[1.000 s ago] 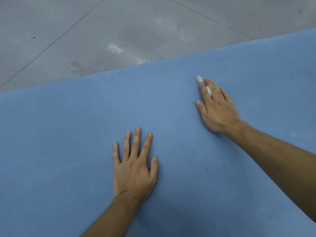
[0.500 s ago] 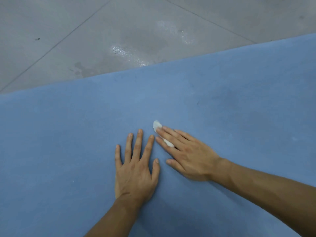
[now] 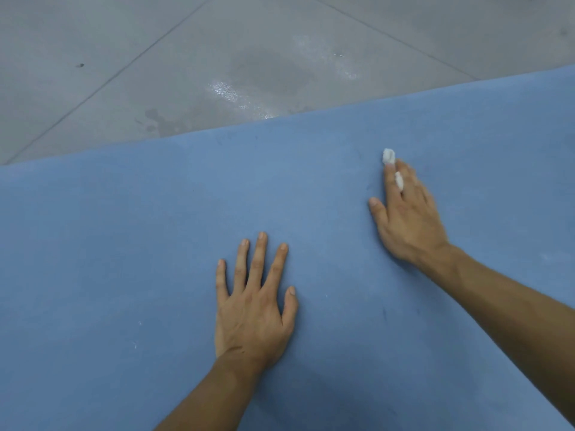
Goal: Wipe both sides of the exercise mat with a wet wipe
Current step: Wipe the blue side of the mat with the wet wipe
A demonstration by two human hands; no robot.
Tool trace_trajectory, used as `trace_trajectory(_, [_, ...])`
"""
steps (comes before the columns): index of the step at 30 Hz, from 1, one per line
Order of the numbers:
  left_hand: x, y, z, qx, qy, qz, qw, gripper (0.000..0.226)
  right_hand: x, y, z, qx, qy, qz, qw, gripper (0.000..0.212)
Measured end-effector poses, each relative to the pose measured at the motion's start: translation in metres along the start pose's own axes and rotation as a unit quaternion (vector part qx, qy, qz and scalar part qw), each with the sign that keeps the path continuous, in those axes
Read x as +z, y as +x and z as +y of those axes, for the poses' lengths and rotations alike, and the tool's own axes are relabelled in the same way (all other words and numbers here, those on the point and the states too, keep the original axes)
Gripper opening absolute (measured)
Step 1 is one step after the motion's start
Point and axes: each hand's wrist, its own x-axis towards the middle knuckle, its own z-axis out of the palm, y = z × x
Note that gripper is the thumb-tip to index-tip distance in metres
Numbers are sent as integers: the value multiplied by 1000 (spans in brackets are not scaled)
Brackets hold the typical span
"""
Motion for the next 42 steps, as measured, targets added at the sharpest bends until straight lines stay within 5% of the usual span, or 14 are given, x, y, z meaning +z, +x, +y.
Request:
trace_trajectory(6, [0, 1, 0, 1, 1, 0, 1000, 67, 12, -42, -44, -194, -22, -30, 980, 73])
trace_trajectory(12, [0, 1, 1, 0, 2, -6, 1000, 67, 7, -79, -36, -395, -71, -89, 911, 68])
trace_trajectory(17, [0, 0, 0, 0, -1, -5, 1000, 67, -12, -25, 14, -169, -55, -62, 982, 70])
trace_trajectory(24, [1, 0, 0, 1, 0, -5, 1000, 68, -5, 28, -18, 40, 10, -19, 999, 78])
trace_trajectory(26, [1, 0, 0, 0, -1, -6, 1000, 68, -1, 29, -43, 21, 27, -31, 999, 80])
trace_trajectory(31, [1, 2, 0, -3, 3, -11, 1000, 66, 8, -1, -107, -238, 2, -100, 966, 75])
trace_trajectory(34, [2, 1, 0, -2, 7, -10, 1000, 65, 12, -10, -99, -310, -18, -95, 946, 69])
trace_trajectory(36, [2, 0, 0, -2, 4, -7, 1000, 64, 10, 6, -71, -259, -17, -49, 965, 64])
trace_trajectory(40, [2, 1, 0, -2, 13, -8, 1000, 65, -5, 36, -23, -15, 21, 29, 999, 60])
trace_trajectory(42, [2, 1, 0, 0, 13, -6, 1000, 65, -2, 34, -21, 12, 5, 44, 999, 59])
